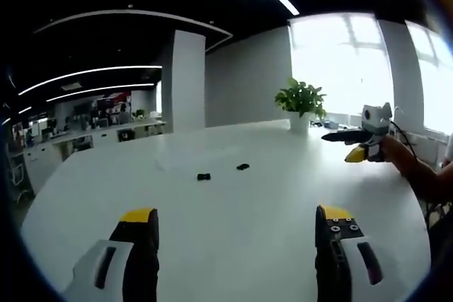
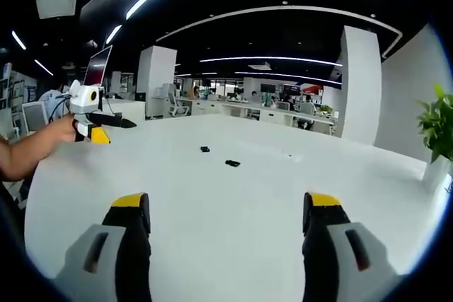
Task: Snap the two parts of the plastic buckle together until the buckle closes and remains connected.
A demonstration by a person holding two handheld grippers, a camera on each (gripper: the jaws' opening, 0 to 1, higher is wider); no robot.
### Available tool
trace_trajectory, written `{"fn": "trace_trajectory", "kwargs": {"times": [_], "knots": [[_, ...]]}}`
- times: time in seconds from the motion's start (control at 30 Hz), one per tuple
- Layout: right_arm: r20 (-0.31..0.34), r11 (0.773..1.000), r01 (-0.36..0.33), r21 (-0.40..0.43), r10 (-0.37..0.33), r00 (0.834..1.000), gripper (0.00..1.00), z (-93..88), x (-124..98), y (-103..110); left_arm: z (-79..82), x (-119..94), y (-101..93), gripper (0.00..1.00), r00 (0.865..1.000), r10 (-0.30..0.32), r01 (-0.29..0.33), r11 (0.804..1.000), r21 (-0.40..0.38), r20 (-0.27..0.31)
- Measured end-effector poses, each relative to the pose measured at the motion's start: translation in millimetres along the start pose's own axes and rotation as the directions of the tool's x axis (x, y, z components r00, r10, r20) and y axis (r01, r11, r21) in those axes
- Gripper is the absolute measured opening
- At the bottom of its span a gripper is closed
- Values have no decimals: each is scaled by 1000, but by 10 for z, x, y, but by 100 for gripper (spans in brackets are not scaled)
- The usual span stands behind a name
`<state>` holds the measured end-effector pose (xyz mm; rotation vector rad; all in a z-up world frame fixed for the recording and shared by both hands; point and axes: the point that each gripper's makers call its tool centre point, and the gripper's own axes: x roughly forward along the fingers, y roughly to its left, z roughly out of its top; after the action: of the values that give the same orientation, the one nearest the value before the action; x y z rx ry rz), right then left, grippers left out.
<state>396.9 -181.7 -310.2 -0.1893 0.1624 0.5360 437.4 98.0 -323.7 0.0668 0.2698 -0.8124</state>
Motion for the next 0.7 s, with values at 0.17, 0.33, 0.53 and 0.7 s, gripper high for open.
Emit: {"fn": "trace_trajectory", "kwargs": {"times": [0.17, 0.33, 0.53, 0.7], "knots": [[-3, 1000, 6, -15, -6, 1000, 90, 34, 8, 12, 70, -15, 23, 93, 1000, 3, -3, 1000, -9, 10], [-10, 1000, 6, -17, -7, 1000, 89, 49, 72, -10, 95, 67, 20, 92, 1000, 10, -10, 1000, -11, 11], [-12, 1000, 0, -18, -1, 1000, 89, 66, 95, -15, 84, 91, 41, 92, 1000, 0, 1, 1000, -26, 3], [-22, 1000, -3, -26, 2, 1000, 89, 51, 133, -16, 100, 80, 50, 92, 1000, 0, 0, 1000, -26, 8]]}}
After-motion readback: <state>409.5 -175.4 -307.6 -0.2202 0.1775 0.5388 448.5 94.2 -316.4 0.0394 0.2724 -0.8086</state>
